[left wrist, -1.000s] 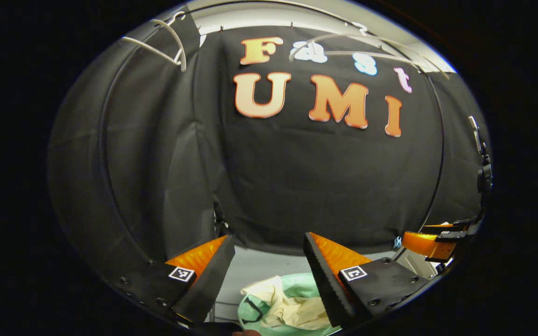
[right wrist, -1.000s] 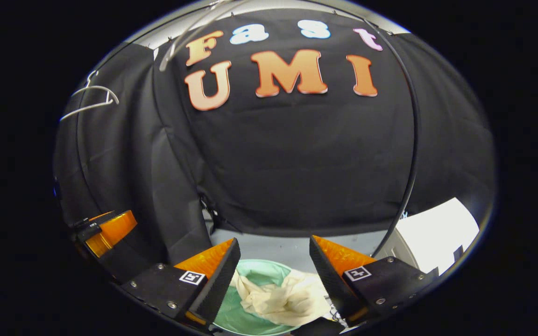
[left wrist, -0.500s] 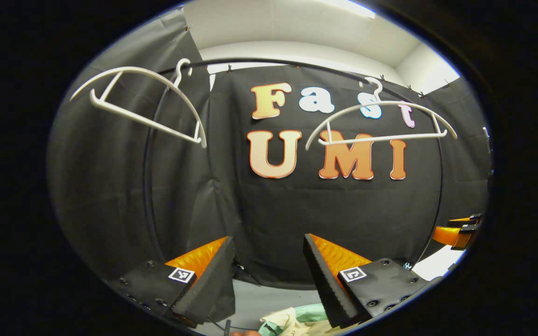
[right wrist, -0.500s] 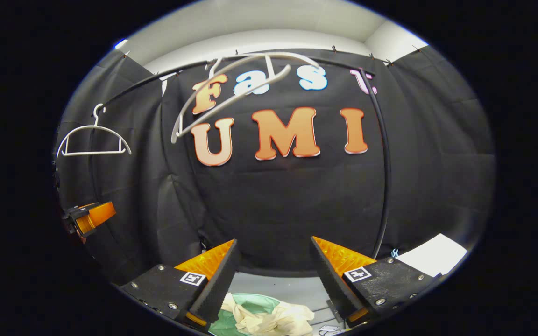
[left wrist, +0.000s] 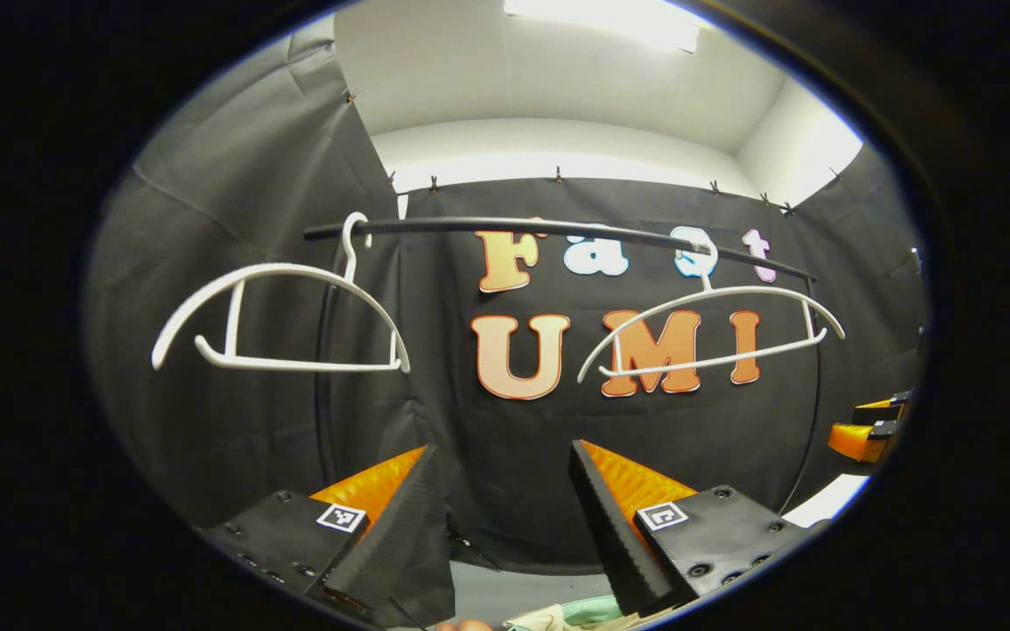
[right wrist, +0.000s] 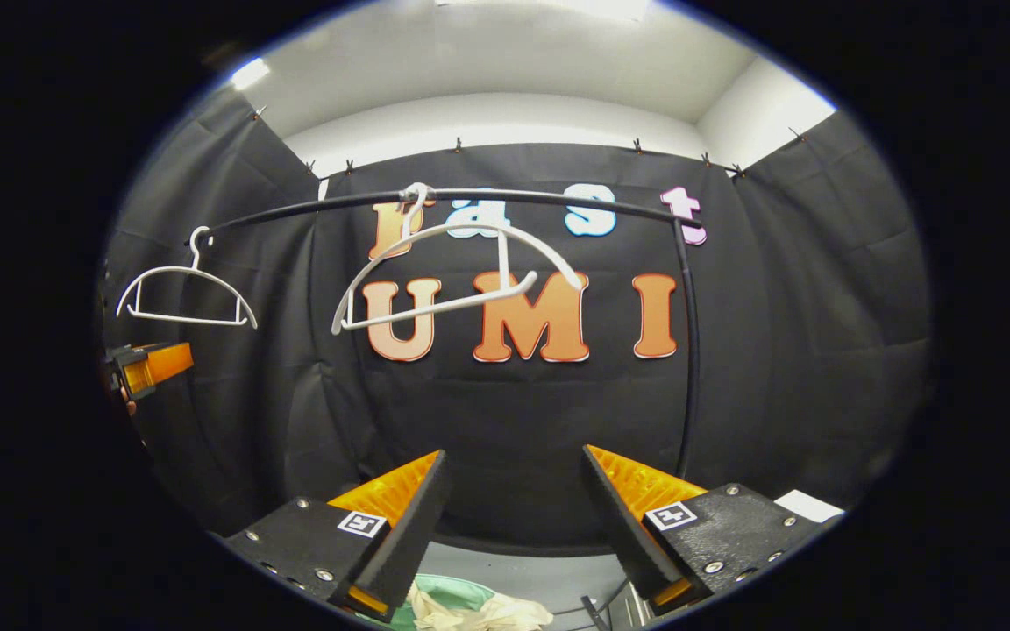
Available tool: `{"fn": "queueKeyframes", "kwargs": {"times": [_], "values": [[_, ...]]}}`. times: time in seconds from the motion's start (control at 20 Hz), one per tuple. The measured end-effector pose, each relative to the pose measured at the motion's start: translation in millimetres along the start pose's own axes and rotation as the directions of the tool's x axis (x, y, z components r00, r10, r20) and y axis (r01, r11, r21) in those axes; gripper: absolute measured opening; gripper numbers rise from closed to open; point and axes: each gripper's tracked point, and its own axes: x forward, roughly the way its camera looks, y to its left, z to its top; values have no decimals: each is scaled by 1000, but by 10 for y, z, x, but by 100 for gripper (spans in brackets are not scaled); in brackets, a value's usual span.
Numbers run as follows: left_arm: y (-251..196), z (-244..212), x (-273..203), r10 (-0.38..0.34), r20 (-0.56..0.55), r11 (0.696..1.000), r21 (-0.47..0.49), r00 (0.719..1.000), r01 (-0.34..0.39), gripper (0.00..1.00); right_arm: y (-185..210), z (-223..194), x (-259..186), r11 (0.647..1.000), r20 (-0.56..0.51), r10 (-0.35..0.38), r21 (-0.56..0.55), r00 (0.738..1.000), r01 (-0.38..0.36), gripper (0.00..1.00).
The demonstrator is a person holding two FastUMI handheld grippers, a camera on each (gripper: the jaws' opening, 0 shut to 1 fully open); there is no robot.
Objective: Grasp the clothes on the hanger with both hands and then place them into the laundry hamper below.
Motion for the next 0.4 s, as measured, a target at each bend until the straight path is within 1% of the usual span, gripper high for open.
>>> {"fn": "queueKeyframes", "kwargs": {"times": [0.05,0.1,0.15,0.25,0.4], "values": [[-10,33,-26,2,5,1000,4,1000,-2,97,-12,28,-21,1000,7,7,0,1000,-7,92],[-20,49,-52,1,7,1000,7,1000,-1,95,-20,33,-28,1000,6,11,5,1000,-11,100],[-35,54,-81,1,10,1000,7,1000,-1,94,-39,25,-40,1000,4,13,13,1000,-13,100],[-75,59,-103,-5,14,1000,-3,1000,5,96,-72,25,-29,1000,2,16,23,1000,-16,100],[-107,46,-124,-8,11,1000,-4,1000,8,96,-102,-25,-18,999,-6,12,32,1000,-12,100]]}}
